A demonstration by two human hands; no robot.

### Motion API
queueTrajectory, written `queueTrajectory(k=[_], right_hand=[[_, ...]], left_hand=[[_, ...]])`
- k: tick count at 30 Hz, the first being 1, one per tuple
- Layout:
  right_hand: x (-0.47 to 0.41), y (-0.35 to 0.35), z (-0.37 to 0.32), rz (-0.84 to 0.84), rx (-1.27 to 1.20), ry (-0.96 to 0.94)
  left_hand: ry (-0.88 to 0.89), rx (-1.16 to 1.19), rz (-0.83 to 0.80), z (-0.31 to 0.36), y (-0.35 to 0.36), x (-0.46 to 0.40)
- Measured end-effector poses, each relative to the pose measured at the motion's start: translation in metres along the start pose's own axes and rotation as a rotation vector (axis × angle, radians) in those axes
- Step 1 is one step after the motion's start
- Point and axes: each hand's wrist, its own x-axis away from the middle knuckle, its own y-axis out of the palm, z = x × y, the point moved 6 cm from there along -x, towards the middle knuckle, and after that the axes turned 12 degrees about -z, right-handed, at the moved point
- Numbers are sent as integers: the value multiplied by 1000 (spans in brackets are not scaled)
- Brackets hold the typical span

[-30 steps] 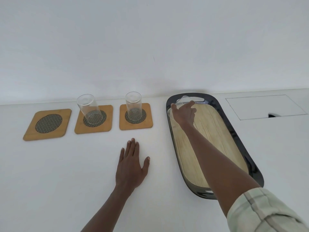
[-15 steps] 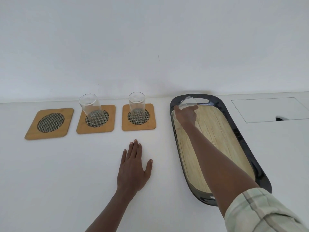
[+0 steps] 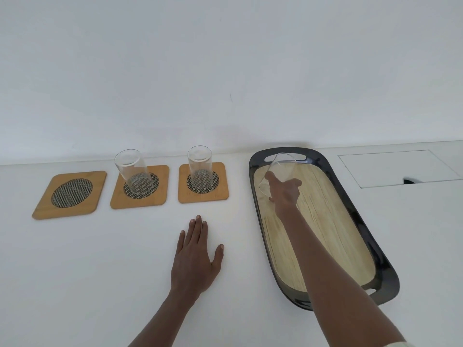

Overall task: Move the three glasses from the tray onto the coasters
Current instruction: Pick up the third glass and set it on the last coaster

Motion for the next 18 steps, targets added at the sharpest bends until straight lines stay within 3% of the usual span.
queueTrajectory(k=[18], right_hand=[[60, -49, -3, 69, 191, -346]], left_hand=[[5, 0, 3, 2, -2, 0]])
